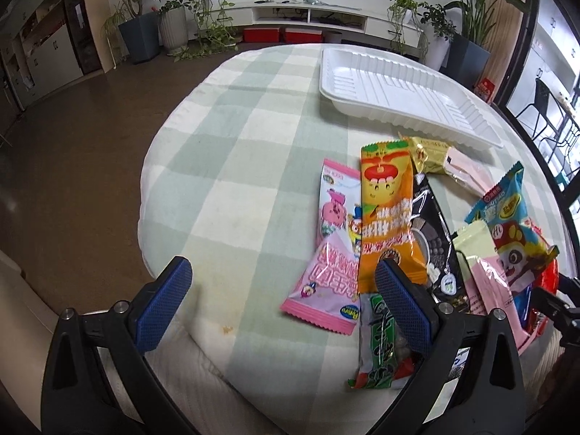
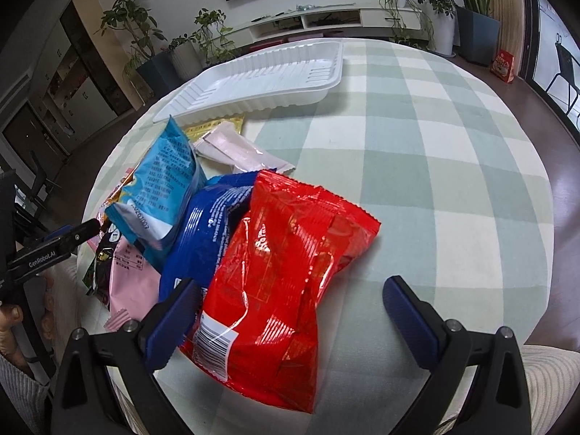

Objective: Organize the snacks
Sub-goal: 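Lower the left tool onto the orange stick while the right tool grasps the red bag, then carry the orange stick and red bag into the white tray and release both, then grasp the pink stick with left tool while right tool grasps blue Tipo packet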

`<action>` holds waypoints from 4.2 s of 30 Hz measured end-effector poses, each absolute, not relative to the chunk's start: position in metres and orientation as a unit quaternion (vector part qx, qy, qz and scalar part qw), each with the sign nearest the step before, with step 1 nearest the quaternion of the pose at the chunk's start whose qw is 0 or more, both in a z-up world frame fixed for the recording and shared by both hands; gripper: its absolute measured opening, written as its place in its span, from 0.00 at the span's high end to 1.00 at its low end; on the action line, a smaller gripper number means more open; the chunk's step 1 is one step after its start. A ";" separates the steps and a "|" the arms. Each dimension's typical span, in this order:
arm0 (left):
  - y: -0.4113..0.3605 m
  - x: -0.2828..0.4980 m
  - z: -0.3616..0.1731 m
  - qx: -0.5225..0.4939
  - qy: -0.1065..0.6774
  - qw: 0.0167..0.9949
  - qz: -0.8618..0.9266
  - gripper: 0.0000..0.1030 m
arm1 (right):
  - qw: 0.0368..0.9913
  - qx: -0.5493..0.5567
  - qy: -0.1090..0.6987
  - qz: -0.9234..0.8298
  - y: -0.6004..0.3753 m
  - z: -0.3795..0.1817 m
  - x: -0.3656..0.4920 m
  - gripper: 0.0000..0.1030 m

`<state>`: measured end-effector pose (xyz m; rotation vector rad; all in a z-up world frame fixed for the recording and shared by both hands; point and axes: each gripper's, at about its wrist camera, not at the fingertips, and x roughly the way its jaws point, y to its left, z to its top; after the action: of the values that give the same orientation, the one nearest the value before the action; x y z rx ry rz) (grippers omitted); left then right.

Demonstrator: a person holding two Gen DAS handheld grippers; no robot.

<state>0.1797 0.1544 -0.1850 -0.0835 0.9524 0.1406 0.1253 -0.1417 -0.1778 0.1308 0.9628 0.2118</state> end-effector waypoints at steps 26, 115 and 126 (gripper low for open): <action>0.096 0.210 -0.171 0.015 0.458 0.888 -0.043 0.25 | 0.892 0.086 0.435 0.090 -0.168 -0.175 0.140 0.49; 0.137 0.264 -0.123 -0.034 0.431 0.897 -0.089 0.83 | 0.905 0.053 0.364 0.214 -0.140 -0.103 0.205 0.29; 0.138 0.189 -0.160 0.009 0.481 0.874 -0.069 0.83 | 0.883 0.047 0.423 0.199 -0.124 -0.157 0.146 0.29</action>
<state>0.1888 0.1383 -0.1601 0.0187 1.0057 -0.1449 0.1462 -0.1238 -0.1569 0.0980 0.8805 0.4149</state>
